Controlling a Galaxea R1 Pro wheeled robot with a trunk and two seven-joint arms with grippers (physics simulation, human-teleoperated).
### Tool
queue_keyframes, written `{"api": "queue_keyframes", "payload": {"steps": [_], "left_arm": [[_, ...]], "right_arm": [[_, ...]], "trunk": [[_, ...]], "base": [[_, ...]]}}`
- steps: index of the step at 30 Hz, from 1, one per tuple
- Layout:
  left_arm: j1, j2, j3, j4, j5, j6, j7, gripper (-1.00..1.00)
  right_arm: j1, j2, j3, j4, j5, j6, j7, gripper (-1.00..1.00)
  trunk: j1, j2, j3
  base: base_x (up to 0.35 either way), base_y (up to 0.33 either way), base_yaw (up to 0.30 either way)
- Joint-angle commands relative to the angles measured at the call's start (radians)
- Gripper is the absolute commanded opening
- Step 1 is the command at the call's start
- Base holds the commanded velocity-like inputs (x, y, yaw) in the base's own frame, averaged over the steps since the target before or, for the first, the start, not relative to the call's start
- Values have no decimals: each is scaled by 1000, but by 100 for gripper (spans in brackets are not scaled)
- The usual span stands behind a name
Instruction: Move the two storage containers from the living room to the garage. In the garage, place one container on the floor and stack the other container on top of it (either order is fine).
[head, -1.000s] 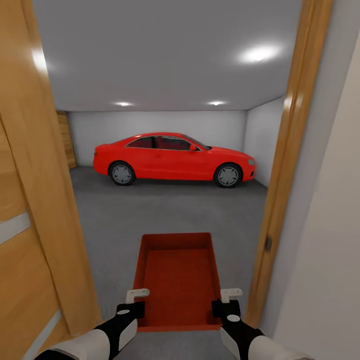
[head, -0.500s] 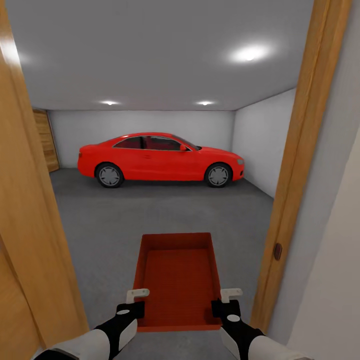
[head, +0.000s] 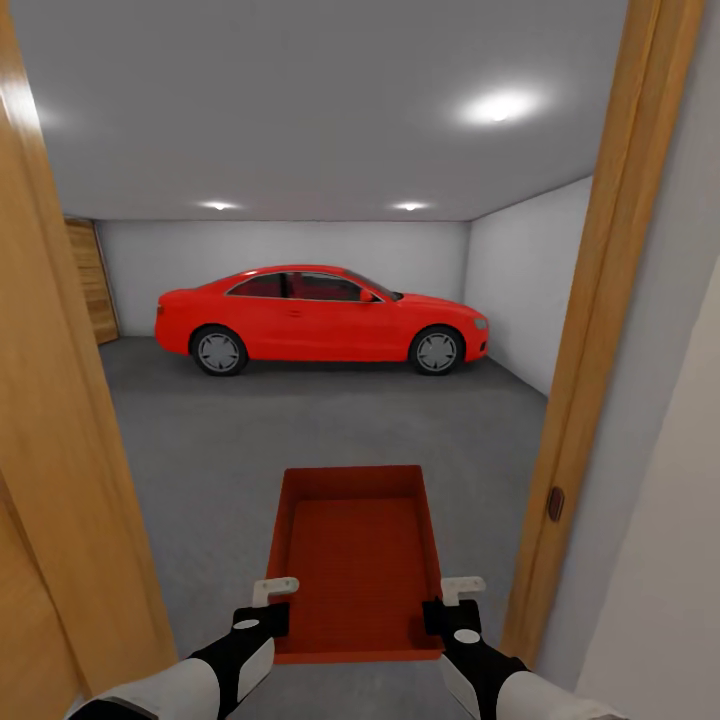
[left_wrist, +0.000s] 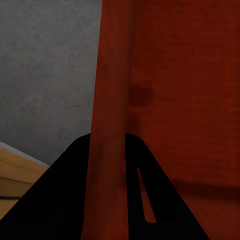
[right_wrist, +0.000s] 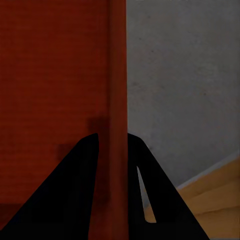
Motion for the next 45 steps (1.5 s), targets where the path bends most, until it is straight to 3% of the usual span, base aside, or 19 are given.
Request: {"api": "queue_keyframes", "payload": {"steps": [1,3,4,6,26,27,45], "left_arm": [[-1,23,45,-4,-3,-25,1,-100],[-1,23,45,-4,-3,-25,1,-100],[1,6,-2,0,4,-10,1,-100],[2,8,-16,-2,23,-25,1,-100],[3,15,-212,3,223,-37,3,-100],[3,15,-2,3,34,-71,3,-100],[3,15,-2,3,34,-71,3,-100]], "right_arm": [[-1,0,-47,3,-10,1,5,-100],[-1,0,-47,3,-9,2,5,-100],[-1,1,1,3,-9,0,0,-100],[-1,1,16,4,-9,-1,-3,-100],[-1,6,2,3,15,-4,-8,-100],[0,6,-22,3,-68,-4,-8,-100],[0,6,-22,3,-68,-4,-8,-100]], "trunk": [[0,-1,-1],[0,-1,-1],[0,-1,-1],[0,-1,-1],[0,-1,-1],[0,-1,-1],[0,-1,-1]], "base": [[59,0,0],[186,0,0],[0,0,0],[0,0,0],[33,34,0],[27,27,0],[8,3,23]]}}
